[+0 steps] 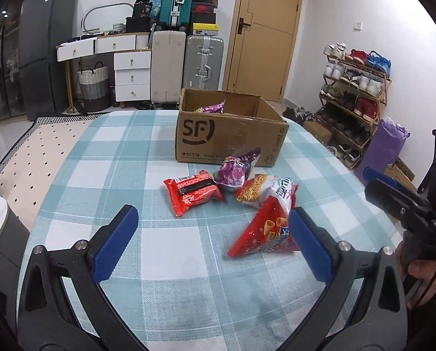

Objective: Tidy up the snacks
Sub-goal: 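Move both grippers back toward the remaining snacks on the table, then grasp the red chip bag with the left gripper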

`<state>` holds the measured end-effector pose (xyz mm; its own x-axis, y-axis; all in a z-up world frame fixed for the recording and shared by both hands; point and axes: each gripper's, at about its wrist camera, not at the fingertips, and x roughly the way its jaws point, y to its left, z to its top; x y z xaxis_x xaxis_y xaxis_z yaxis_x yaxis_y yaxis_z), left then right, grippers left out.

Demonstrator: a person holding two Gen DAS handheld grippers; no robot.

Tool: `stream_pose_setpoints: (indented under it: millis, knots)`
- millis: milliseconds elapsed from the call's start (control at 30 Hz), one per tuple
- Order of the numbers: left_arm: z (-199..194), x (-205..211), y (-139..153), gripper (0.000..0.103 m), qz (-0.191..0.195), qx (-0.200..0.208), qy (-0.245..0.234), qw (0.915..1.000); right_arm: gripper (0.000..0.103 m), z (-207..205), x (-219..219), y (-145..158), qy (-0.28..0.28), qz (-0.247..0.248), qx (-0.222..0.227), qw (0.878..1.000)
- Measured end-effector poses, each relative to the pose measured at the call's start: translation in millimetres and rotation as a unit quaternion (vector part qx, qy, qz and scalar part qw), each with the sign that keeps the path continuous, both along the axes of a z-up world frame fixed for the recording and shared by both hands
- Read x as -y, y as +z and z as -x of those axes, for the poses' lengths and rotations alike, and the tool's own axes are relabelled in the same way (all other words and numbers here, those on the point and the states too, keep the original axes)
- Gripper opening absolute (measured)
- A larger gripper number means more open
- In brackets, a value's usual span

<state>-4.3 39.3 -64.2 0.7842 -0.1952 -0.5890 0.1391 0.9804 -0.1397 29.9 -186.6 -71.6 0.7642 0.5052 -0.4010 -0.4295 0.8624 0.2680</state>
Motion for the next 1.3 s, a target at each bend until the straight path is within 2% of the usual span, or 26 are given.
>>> stream_pose_setpoints:
  millis: [367,700,733,767,900,967,1067,1167,1300]
  knots:
    - [-46,38,-40,0.102,0.015,-0.063,-0.043,0.9970,0.102,-5,6,-10,-0.006,0.004,-0.006,1.000]
    - [-98,57,-84,0.102,0.053,-0.136,-0.055,0.9877,0.102,-10,19,-23,-0.011,-0.004,-0.014,1.000]
    - [-102,59,-88,0.100,0.052,-0.143,-0.056,0.9868,0.102,-10,20,-23,-0.010,-0.006,-0.014,1.000]
    - [-104,60,-91,0.093,0.050,-0.145,-0.054,0.9866,0.102,-10,21,-24,-0.010,-0.007,-0.014,1.000]
    - [-111,64,-100,0.084,0.061,-0.154,-0.064,0.9841,0.102,-12,23,-28,-0.008,-0.013,-0.020,1.000]
    - [-113,68,-106,0.069,0.062,-0.160,-0.071,0.9826,0.102,-13,24,-30,-0.008,-0.016,-0.023,1.000]
    - [-115,72,-109,0.052,0.061,-0.157,-0.081,0.9825,0.102,-14,24,-32,-0.009,-0.017,-0.026,0.999]
    - [-118,72,-112,0.046,0.071,-0.159,-0.080,0.9814,0.102,-13,24,-32,-0.009,-0.018,-0.027,0.999]
    - [-115,72,-112,0.043,0.071,-0.157,-0.080,0.9818,0.102,-11,25,-32,-0.012,-0.019,-0.028,0.999]
